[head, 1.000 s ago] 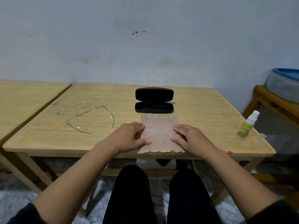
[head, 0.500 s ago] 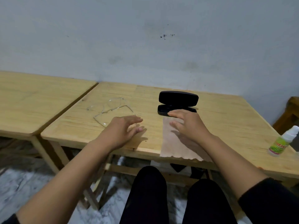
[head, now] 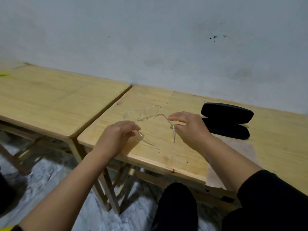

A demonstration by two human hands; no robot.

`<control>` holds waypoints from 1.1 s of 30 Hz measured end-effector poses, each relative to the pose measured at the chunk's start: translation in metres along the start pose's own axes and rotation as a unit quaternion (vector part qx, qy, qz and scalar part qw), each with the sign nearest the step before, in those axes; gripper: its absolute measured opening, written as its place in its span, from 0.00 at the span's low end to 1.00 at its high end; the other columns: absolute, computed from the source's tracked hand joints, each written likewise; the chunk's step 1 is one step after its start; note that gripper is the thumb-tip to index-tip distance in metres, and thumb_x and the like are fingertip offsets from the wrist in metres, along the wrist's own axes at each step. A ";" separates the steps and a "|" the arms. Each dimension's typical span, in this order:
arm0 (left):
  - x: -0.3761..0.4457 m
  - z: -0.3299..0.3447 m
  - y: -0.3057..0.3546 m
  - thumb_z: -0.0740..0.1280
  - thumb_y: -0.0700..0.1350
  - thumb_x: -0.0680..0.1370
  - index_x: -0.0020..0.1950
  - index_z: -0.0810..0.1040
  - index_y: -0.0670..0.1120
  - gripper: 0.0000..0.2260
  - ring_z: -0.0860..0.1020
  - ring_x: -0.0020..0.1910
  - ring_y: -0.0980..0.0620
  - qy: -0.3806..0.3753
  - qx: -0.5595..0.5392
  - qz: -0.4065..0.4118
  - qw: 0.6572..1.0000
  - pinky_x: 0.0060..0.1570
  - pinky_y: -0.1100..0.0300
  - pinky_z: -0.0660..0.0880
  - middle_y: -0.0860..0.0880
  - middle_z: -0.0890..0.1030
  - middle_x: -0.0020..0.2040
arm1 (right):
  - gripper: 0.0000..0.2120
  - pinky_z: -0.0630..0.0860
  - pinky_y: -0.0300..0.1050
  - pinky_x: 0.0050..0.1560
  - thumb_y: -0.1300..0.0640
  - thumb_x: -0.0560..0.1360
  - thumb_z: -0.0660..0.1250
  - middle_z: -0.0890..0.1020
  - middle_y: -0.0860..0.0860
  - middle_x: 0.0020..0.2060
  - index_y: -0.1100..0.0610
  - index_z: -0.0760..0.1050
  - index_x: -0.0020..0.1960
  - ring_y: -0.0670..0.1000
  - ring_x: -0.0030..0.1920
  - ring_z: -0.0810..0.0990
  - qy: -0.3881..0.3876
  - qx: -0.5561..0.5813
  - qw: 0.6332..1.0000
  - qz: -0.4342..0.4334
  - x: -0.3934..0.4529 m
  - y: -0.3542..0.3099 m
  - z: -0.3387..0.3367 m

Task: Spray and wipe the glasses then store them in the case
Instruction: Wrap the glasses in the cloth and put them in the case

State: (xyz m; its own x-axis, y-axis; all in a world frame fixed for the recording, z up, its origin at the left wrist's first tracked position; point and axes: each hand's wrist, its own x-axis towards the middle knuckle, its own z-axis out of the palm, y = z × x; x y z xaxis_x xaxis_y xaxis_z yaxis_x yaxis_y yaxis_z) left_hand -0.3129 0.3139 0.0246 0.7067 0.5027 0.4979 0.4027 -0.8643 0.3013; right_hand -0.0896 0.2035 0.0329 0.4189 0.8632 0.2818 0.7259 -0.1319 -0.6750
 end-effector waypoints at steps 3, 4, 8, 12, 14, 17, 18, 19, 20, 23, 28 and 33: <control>0.004 0.004 -0.009 0.72 0.35 0.70 0.48 0.83 0.45 0.09 0.83 0.46 0.48 0.018 0.004 0.035 0.999 0.52 0.61 0.75 0.45 0.85 0.48 | 0.13 0.62 0.16 0.49 0.66 0.71 0.69 0.82 0.46 0.54 0.55 0.82 0.53 0.39 0.53 0.74 0.006 0.008 1.000 -0.005 0.009 0.002 0.005; 0.005 0.005 -0.011 0.73 0.35 0.69 0.47 0.84 0.44 0.09 0.83 0.45 0.48 0.027 0.002 0.039 0.999 0.50 0.63 0.76 0.45 0.85 0.47 | 0.12 0.63 0.16 0.50 0.66 0.70 0.69 0.82 0.47 0.53 0.55 0.83 0.52 0.40 0.53 0.76 0.011 0.007 1.000 -0.015 0.011 0.003 0.007; 0.012 0.005 -0.014 0.72 0.31 0.68 0.47 0.83 0.41 0.10 0.82 0.45 0.54 0.100 -0.054 0.029 0.993 0.55 0.76 0.70 0.44 0.85 0.45 | 0.08 0.68 0.20 0.49 0.67 0.72 0.69 0.83 0.50 0.49 0.59 0.83 0.48 0.44 0.50 0.79 0.040 0.040 0.997 -0.049 0.016 0.000 0.007; 0.026 0.000 -0.005 0.70 0.32 0.71 0.50 0.82 0.42 0.10 0.79 0.47 0.62 0.168 -0.113 0.006 0.979 0.50 0.75 0.74 0.49 0.84 0.45 | 0.06 0.76 0.30 0.47 0.65 0.73 0.69 0.83 0.49 0.44 0.60 0.83 0.48 0.41 0.44 0.80 0.088 0.075 0.989 -0.087 0.014 -0.011 -0.010; 0.035 -0.001 0.009 0.69 0.33 0.72 0.50 0.83 0.43 0.09 0.79 0.46 0.67 0.199 -0.169 -0.033 0.965 0.49 0.73 0.74 0.52 0.83 0.44 | 0.06 0.75 0.30 0.49 0.64 0.73 0.69 0.83 0.44 0.42 0.56 0.82 0.47 0.38 0.45 0.80 0.115 0.102 0.985 -0.080 0.008 -0.013 -0.024; 0.050 0.002 0.037 0.70 0.36 0.73 0.49 0.83 0.46 0.08 0.81 0.45 0.64 0.197 -0.264 -0.083 0.941 0.49 0.71 0.75 0.55 0.83 0.43 | 0.09 0.77 0.33 0.51 0.64 0.73 0.68 0.83 0.43 0.42 0.51 0.81 0.46 0.41 0.46 0.82 0.166 0.171 0.970 -0.044 -0.010 -0.011 -0.050; 0.054 0.005 0.049 0.70 0.37 0.73 0.49 0.83 0.47 0.08 0.81 0.45 0.64 0.185 -0.288 -0.090 0.935 0.48 0.72 0.75 0.57 0.83 0.43 | 0.09 0.77 0.32 0.50 0.65 0.73 0.68 0.83 0.43 0.43 0.52 0.81 0.47 0.39 0.45 0.82 0.185 0.187 0.964 -0.032 -0.019 -0.008 -0.062; 0.057 0.008 0.060 0.71 0.37 0.72 0.49 0.83 0.48 0.09 0.81 0.44 0.66 0.172 -0.303 -0.094 0.933 0.48 0.73 0.74 0.58 0.83 0.43 | 0.09 0.76 0.30 0.48 0.65 0.73 0.68 0.83 0.43 0.42 0.53 0.81 0.48 0.38 0.44 0.82 0.201 0.191 0.961 -0.023 -0.026 -0.005 -0.072; 0.059 0.011 0.071 0.71 0.38 0.72 0.49 0.83 0.49 0.09 0.80 0.44 0.67 0.158 -0.312 -0.096 0.932 0.47 0.74 0.74 0.59 0.82 0.42 | 0.09 0.76 0.30 0.48 0.65 0.73 0.68 0.83 0.43 0.42 0.54 0.81 0.49 0.37 0.43 0.82 0.216 0.188 0.958 -0.013 -0.033 -0.001 -0.082; 0.062 0.026 0.107 0.71 0.38 0.72 0.48 0.83 0.50 0.09 0.80 0.44 0.67 0.111 -0.356 -0.089 0.924 0.47 0.75 0.74 0.59 0.82 0.42 | 0.09 0.78 0.35 0.49 0.65 0.73 0.68 0.84 0.47 0.42 0.52 0.81 0.48 0.43 0.43 0.83 0.261 0.176 0.949 0.012 -0.062 0.016 -0.113; 0.062 0.053 0.155 0.71 0.38 0.72 0.47 0.83 0.51 0.09 0.79 0.42 0.70 0.053 -0.395 -0.076 0.914 0.44 0.78 0.71 0.62 0.82 0.41 | 0.09 0.80 0.37 0.48 0.65 0.74 0.67 0.84 0.48 0.41 0.53 0.80 0.49 0.44 0.42 0.84 0.293 0.146 0.944 0.040 -0.111 0.040 -0.147; 0.057 0.071 0.178 0.71 0.39 0.73 0.48 0.83 0.50 0.08 0.79 0.43 0.70 0.031 -0.390 -0.062 0.918 0.45 0.78 0.71 0.62 0.82 0.41 | 0.10 0.80 0.37 0.48 0.63 0.74 0.67 0.83 0.46 0.42 0.49 0.80 0.48 0.46 0.45 0.84 0.297 0.147 0.941 0.060 -0.137 0.054 -0.158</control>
State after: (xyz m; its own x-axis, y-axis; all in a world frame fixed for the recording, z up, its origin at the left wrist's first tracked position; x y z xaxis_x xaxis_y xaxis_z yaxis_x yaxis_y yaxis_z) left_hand -0.1597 0.1880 0.0492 0.6396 0.6169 0.4586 -0.0793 -0.5404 0.8376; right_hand -0.0213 0.0011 0.0653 0.7835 0.4136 0.4638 0.5078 0.0041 -0.8615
